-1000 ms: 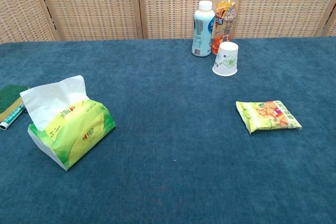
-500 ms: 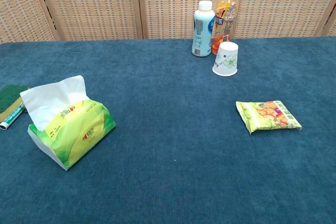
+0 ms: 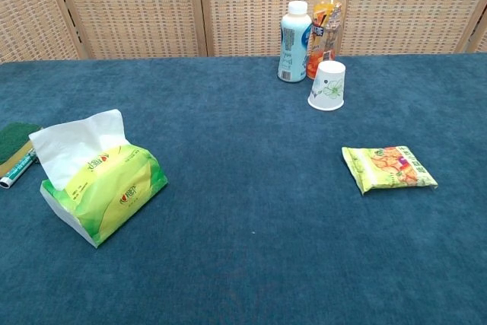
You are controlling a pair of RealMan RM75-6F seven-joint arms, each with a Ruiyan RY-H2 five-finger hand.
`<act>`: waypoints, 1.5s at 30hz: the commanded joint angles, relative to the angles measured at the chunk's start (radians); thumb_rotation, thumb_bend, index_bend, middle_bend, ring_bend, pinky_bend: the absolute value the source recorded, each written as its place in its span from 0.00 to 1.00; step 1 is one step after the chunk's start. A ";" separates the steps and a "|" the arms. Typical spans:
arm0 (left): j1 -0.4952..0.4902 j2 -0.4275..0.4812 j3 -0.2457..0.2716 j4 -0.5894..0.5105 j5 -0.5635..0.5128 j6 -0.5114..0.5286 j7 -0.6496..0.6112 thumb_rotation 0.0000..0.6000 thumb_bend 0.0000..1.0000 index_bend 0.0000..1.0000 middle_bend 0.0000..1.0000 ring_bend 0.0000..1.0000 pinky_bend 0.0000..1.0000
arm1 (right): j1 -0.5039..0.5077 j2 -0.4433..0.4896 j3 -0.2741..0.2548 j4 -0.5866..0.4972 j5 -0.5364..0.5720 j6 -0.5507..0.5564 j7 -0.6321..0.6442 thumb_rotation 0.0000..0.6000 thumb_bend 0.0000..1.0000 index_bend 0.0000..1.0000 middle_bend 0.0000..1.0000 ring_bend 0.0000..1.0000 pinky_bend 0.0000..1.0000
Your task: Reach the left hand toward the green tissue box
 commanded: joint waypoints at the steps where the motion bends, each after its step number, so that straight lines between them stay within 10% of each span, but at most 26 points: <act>1: -0.105 -0.135 -0.102 -0.041 -0.260 -0.098 0.152 1.00 0.13 0.00 0.00 0.00 0.01 | 0.001 0.001 0.002 0.003 0.005 -0.004 0.009 1.00 0.00 0.00 0.00 0.00 0.00; 14: -0.240 -0.286 -0.171 -0.031 -0.621 -0.137 0.339 1.00 0.14 0.00 0.00 0.01 0.17 | 0.006 0.005 0.007 0.013 0.019 -0.020 0.032 1.00 0.00 0.00 0.00 0.00 0.00; 27: -0.263 -0.435 -0.167 0.061 -0.608 0.022 0.414 1.00 0.38 0.60 0.48 0.55 0.64 | 0.007 0.006 0.006 0.014 0.019 -0.024 0.038 1.00 0.00 0.00 0.00 0.00 0.00; 45: -0.233 -0.442 -0.210 0.054 -0.442 0.140 0.334 1.00 0.54 0.74 0.58 0.62 0.70 | 0.005 0.008 0.006 0.012 0.018 -0.021 0.046 1.00 0.00 0.00 0.00 0.00 0.00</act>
